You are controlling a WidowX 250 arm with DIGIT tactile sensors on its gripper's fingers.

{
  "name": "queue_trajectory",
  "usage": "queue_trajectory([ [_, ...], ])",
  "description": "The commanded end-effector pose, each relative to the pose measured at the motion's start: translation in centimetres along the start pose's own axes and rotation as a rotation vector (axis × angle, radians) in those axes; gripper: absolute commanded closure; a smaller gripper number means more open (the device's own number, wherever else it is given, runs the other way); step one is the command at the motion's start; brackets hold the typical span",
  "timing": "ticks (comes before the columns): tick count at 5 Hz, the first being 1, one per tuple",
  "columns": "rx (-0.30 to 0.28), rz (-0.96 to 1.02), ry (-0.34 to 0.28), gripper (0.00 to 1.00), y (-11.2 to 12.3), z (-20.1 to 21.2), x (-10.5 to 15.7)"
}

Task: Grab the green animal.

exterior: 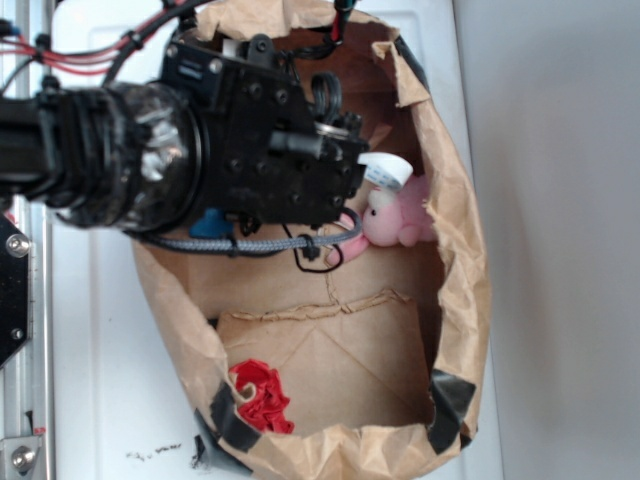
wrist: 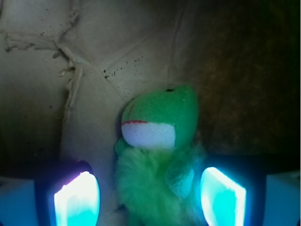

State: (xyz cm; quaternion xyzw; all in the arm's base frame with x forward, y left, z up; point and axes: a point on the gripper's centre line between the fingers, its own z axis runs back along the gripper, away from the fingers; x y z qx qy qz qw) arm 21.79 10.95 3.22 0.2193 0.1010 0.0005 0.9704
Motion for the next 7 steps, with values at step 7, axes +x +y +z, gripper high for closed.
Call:
queue_trajectory([
  [7, -0.198, -0.019, 0.042, 0.0, 0.1, 0.0, -2.1],
])
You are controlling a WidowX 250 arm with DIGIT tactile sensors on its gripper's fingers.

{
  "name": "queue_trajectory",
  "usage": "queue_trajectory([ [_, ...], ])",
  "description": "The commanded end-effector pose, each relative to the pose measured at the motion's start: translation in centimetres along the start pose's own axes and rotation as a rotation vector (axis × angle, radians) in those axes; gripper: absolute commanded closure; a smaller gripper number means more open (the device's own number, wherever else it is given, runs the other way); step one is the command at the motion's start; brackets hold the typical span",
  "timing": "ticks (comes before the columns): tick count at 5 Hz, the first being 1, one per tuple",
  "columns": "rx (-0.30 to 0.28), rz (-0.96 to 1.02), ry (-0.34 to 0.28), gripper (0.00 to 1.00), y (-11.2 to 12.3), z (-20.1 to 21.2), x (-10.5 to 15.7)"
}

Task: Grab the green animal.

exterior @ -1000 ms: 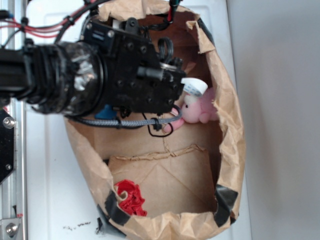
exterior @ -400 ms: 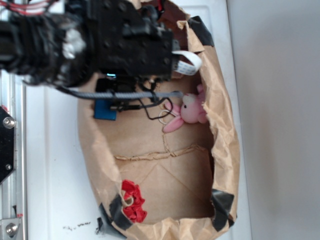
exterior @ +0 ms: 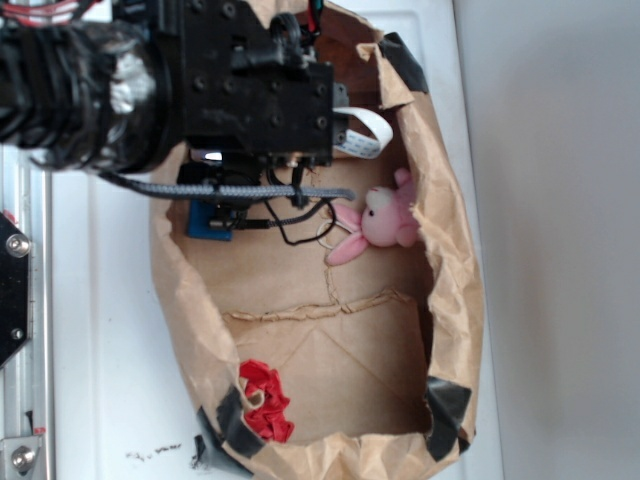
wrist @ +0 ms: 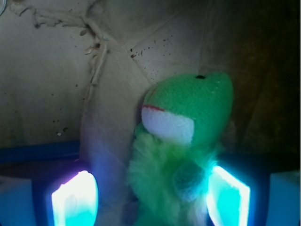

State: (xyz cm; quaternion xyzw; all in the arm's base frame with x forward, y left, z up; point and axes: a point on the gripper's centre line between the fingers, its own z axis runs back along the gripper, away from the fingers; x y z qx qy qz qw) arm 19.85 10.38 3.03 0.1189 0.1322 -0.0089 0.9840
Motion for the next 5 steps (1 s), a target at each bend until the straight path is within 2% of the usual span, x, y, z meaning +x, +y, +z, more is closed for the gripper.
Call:
queue_trajectory([
  [1, -0.046, 0.091, -0.067, 0.0, 1.9, 1.0, 1.8],
  [2, -0.094, 0.071, -0.058, 0.0, 3.8, 0.7, 2.8],
  [3, -0.113, 0.053, -0.057, 0.0, 5.7, 0.4, 3.4],
  [4, -0.064, 0.056, -0.069, 0.0, 5.5, 0.4, 3.7],
  [5, -0.033, 0.131, -0.104, 1.0, 4.9, 0.0, 4.1],
])
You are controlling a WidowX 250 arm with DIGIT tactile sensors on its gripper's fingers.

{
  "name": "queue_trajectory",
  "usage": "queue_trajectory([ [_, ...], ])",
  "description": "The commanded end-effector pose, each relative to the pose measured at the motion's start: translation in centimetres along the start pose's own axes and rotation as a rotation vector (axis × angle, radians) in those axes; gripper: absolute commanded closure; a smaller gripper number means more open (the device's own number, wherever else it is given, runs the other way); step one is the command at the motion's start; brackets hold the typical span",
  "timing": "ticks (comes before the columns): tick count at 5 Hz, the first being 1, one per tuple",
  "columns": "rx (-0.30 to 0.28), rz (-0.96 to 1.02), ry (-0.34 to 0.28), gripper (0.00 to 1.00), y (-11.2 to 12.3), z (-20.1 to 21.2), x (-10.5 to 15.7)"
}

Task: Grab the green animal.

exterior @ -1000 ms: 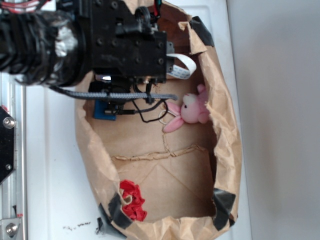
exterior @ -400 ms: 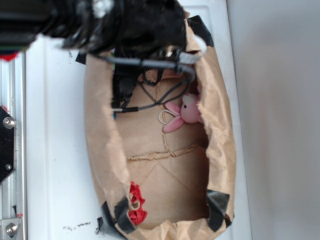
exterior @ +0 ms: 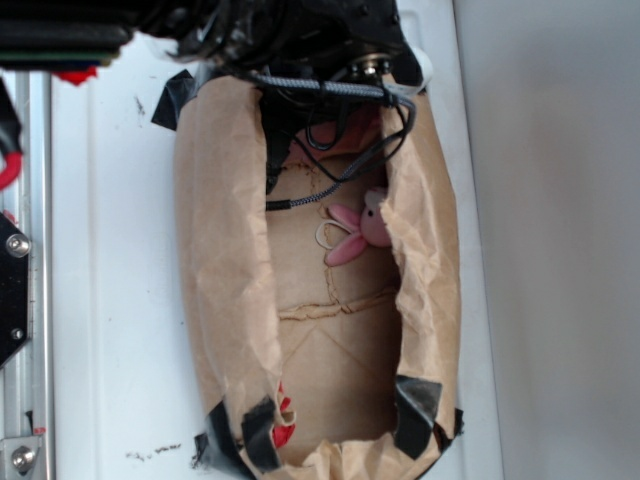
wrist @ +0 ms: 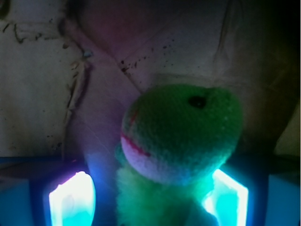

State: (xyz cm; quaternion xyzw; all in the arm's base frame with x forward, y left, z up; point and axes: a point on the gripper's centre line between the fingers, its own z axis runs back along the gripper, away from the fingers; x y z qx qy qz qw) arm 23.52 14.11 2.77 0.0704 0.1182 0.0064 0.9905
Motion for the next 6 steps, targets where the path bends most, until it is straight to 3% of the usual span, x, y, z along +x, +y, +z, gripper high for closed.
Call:
queue_trajectory([
  [1, 0.061, 0.103, -0.073, 1.0, 1.3, 0.4, 1.3],
  [4, 0.071, 0.115, -0.085, 1.0, 1.3, 0.4, 1.8],
  [6, 0.053, 0.097, -0.088, 1.0, 0.0, 3.5, -1.0],
])
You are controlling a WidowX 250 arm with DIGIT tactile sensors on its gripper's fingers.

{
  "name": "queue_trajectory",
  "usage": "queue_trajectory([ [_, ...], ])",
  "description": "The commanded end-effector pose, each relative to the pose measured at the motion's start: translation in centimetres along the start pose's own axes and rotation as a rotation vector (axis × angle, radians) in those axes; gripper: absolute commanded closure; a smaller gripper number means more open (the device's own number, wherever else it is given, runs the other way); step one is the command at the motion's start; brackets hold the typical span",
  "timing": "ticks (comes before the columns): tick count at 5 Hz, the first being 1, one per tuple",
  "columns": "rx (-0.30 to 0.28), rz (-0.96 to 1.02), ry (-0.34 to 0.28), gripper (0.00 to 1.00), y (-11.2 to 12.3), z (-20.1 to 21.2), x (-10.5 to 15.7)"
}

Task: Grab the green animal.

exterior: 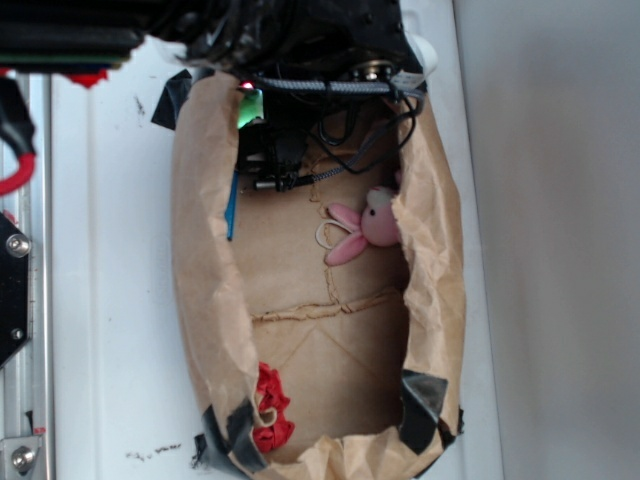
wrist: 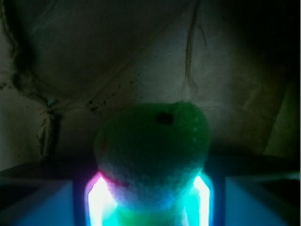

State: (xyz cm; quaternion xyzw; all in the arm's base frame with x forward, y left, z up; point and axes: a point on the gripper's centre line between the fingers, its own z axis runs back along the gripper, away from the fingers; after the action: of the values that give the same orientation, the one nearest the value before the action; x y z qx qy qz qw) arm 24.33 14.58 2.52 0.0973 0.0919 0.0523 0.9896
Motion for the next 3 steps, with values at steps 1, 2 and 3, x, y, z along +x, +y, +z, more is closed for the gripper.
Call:
queue_trajectory([
  [1, -0.007, 0.042, -0.103, 1.0, -1.9, 6.9, -3.7],
  [2, -0.027, 0.064, -0.156, 1.0, -3.6, 9.3, -4.9],
  [3, 0.013, 0.09, -0.205, 1.0, -6.1, 10.6, -5.5],
])
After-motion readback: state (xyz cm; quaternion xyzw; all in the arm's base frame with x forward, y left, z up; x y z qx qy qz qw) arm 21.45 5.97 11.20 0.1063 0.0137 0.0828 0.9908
